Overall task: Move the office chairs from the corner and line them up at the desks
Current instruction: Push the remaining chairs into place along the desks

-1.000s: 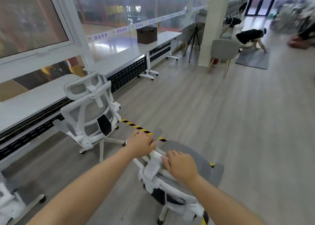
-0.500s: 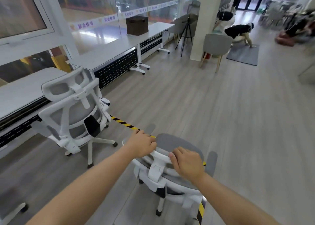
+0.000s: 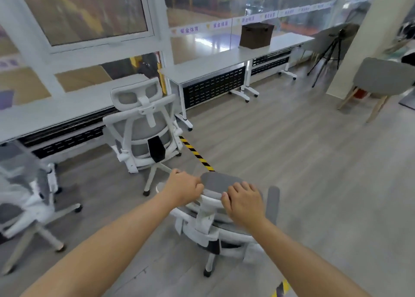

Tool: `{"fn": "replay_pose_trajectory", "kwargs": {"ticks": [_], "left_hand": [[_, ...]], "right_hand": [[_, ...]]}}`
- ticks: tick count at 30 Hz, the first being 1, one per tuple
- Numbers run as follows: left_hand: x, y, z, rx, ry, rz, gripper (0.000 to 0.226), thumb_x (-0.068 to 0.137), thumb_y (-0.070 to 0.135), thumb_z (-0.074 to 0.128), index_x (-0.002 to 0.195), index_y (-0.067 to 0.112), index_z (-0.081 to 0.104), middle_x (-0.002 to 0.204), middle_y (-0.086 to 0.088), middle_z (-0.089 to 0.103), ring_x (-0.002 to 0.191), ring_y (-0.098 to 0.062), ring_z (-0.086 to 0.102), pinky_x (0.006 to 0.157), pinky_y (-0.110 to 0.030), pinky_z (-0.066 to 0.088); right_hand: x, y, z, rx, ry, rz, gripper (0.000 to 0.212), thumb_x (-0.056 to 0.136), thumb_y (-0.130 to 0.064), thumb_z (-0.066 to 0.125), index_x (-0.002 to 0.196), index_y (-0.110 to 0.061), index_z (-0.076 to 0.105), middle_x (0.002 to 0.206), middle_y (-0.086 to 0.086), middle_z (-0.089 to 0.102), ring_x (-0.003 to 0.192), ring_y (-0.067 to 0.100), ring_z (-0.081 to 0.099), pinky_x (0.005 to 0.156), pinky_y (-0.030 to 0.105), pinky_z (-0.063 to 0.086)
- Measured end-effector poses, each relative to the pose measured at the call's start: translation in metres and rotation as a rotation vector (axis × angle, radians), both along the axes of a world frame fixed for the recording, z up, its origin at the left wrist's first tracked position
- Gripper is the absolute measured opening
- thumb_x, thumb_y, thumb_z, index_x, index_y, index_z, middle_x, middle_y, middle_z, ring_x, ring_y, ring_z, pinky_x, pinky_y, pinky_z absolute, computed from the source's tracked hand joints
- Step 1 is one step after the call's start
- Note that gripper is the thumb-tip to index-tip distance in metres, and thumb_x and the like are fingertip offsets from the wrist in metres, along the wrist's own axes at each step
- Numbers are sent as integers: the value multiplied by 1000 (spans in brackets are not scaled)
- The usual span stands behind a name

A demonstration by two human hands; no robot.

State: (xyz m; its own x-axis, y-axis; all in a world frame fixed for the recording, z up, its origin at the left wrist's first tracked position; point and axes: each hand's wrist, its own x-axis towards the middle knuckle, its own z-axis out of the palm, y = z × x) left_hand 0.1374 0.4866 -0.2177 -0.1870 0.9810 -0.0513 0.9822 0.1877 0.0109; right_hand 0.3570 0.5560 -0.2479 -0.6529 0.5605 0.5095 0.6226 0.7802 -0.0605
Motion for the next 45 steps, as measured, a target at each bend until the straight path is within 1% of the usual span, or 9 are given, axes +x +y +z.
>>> {"fn": "replay_pose_trajectory", "kwargs": {"ticks": [5,10,15,21,26,32,36,41,45], "left_hand": [[52,-11,3,46,6,152,45,91,39,21,86,23,64,79,6,59,85,-19,50,85,-39,33],[101,-25,4,126,-16,256,56,85,43,7,78,21,58,74,7,58,82,-19,48,82,-35,34],[131,-34,2,167,10,346,43,94,39,21,77,21,56,77,7,62,78,-19,45,79,-35,34],[154,-49,-4,148,56,447,51,91,43,14,85,24,62,81,3,67,78,-24,50,80,-39,39],[173,-51,-6,61,17,489,46,93,44,15,80,23,55,79,0,67,77,-28,56,81,-41,40],[207,-53,-5,93,16,573,49,93,42,20,69,20,56,61,2,56,59,-19,53,50,-28,28],[225,-51,1,118,9,634,51,91,44,22,63,17,54,55,2,52,52,-18,50,45,-27,31],[240,-54,5,179,-17,694,47,85,46,19,55,17,40,49,1,42,46,-19,38,45,-28,21],[241,-61,3,169,-6,720,55,84,50,16,61,14,51,55,-2,54,49,-19,43,44,-28,21]], "right_hand": [[31,29,10,-173,-120,44,33,93,-36,34,72,-17,52,70,0,55,63,24,52,61,37,47],[63,42,20,-201,-181,114,35,89,-28,28,65,-19,52,62,-1,57,59,26,52,67,36,48],[77,59,21,-230,-296,231,60,89,-34,6,89,-18,64,90,-2,67,85,25,57,89,38,42],[87,51,31,-258,-287,303,47,90,-34,10,78,-21,53,78,-4,59,79,21,50,91,36,40],[92,58,35,-214,-363,356,39,99,-20,32,63,-18,46,62,-2,53,65,22,50,81,36,43],[95,80,37,-203,-486,431,46,95,-36,25,57,-18,42,51,-1,44,49,17,36,48,30,28],[100,95,42,-225,-503,525,48,96,-39,32,53,-17,38,47,0,37,44,16,30,46,32,28],[111,92,41,-250,-436,613,52,88,-44,16,50,-18,40,46,-1,38,43,16,29,49,30,21],[116,88,41,-210,-445,643,54,95,-42,23,55,-17,49,51,-2,44,47,14,37,48,28,19]]}}
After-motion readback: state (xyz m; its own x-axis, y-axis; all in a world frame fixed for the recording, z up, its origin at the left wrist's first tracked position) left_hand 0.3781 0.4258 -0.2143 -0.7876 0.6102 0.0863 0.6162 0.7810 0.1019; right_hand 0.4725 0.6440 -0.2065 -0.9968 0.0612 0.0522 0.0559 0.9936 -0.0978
